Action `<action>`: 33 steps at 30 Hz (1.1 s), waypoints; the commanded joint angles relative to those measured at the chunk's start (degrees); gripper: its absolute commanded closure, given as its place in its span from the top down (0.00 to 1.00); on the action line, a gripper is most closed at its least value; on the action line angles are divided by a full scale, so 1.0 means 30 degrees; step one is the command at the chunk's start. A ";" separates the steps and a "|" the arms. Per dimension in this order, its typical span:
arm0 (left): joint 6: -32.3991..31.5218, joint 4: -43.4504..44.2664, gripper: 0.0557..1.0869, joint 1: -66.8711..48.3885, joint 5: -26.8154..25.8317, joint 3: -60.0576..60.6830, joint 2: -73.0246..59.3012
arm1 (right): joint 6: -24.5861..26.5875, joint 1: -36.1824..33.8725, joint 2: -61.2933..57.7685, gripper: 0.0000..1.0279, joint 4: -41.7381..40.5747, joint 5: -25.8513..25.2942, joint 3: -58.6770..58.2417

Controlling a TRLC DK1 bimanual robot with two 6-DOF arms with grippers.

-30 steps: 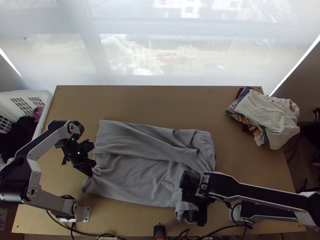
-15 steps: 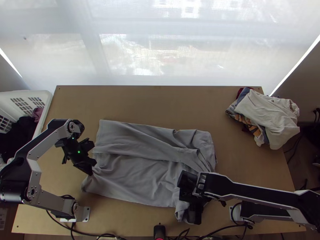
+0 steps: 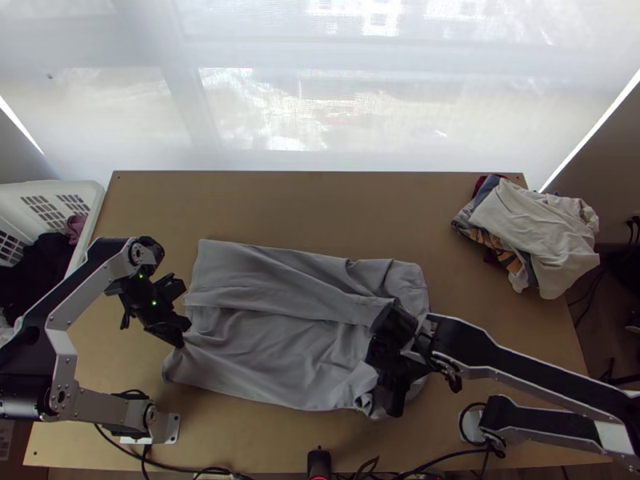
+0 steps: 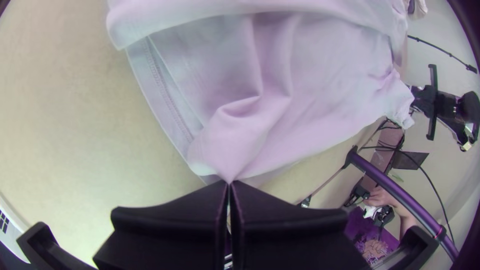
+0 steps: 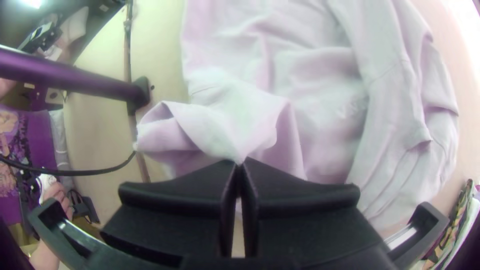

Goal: Fold the t-shirt

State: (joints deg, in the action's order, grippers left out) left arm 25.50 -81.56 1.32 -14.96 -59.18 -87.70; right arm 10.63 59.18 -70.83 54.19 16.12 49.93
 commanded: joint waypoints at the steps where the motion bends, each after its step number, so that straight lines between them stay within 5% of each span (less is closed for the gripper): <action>1: -0.0149 -0.0118 0.03 0.0174 0.0094 -0.0050 0.0874 | 0.0469 -0.2704 0.0787 0.03 0.1183 -0.0070 0.1344; 33: -0.1145 -0.0265 0.03 0.0848 0.0300 -0.4913 0.0054 | 0.1055 -0.7685 0.0611 0.03 0.1359 -0.0393 0.4040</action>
State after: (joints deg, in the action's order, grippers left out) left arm 22.68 -82.41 4.29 -14.28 -69.76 -85.60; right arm 13.21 39.07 -67.09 59.07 15.00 59.11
